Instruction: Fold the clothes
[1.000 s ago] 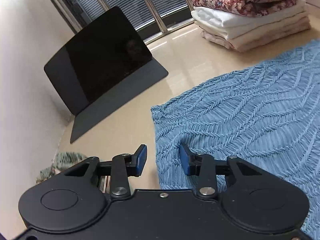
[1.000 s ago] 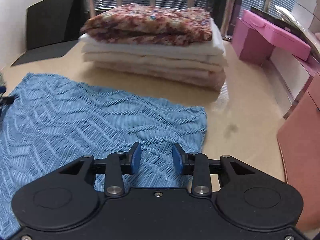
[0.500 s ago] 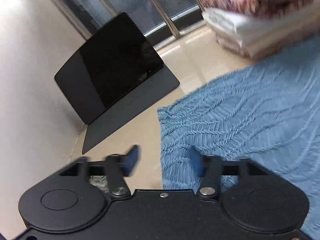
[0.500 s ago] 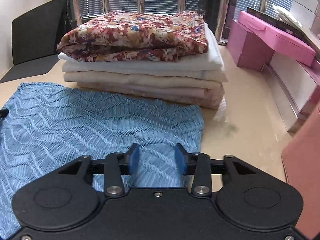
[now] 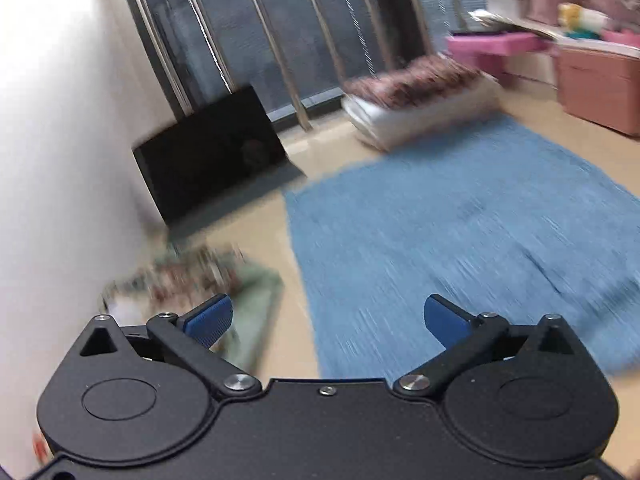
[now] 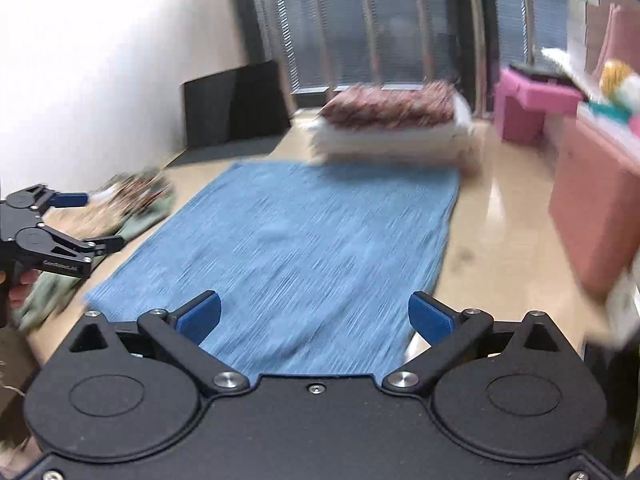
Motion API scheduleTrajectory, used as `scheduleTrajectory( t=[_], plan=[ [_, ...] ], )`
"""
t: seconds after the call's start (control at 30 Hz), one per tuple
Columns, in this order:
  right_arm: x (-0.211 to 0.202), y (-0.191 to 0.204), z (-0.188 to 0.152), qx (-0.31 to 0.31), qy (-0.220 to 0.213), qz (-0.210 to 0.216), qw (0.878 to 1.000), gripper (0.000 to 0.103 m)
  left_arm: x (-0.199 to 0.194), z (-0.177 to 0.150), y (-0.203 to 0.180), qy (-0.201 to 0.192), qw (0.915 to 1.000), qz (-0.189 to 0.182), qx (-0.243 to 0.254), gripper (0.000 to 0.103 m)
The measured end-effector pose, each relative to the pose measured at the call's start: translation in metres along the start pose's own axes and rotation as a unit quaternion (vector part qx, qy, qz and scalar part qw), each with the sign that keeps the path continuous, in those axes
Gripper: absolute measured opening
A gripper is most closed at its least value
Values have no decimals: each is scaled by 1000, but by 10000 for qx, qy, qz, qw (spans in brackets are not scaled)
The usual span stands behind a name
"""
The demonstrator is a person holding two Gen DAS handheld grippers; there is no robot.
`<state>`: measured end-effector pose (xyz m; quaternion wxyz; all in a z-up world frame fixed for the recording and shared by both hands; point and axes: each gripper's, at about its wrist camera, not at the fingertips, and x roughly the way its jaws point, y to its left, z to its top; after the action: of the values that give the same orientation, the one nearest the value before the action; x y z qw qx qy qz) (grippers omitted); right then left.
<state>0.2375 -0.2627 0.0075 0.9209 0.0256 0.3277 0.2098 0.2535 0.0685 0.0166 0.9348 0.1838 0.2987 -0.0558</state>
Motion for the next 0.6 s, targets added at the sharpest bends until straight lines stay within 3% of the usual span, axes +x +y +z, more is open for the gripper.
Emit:
scheduleTrajectory(
  t=[0.2,0.33,0.5,0.53,0.57,0.6],
  plan=[
    [-19,52,-44,-394,151,32,9991,96,-39,-41,-18,338,9982,-479,-130,98],
    [-20,77,-58,-426,125,183,9988,93,-39,-51,-21,652,9946,-753,-294,77],
    [-24,90,-69,-301,47,209,9993,93,-31,-60,-16,1125,9819,-1257,-864,51],
    [-27,91,-71,-270,27,191,9994,93,-30,-59,-14,1148,9801,-1313,-946,41],
    [-29,91,-73,-239,8,173,9996,93,-30,-58,-12,1193,9778,-1364,-1054,15],
    [-32,91,-76,-201,-8,152,9997,93,-29,-57,-9,1235,9750,-1427,-1176,5]
  ],
)
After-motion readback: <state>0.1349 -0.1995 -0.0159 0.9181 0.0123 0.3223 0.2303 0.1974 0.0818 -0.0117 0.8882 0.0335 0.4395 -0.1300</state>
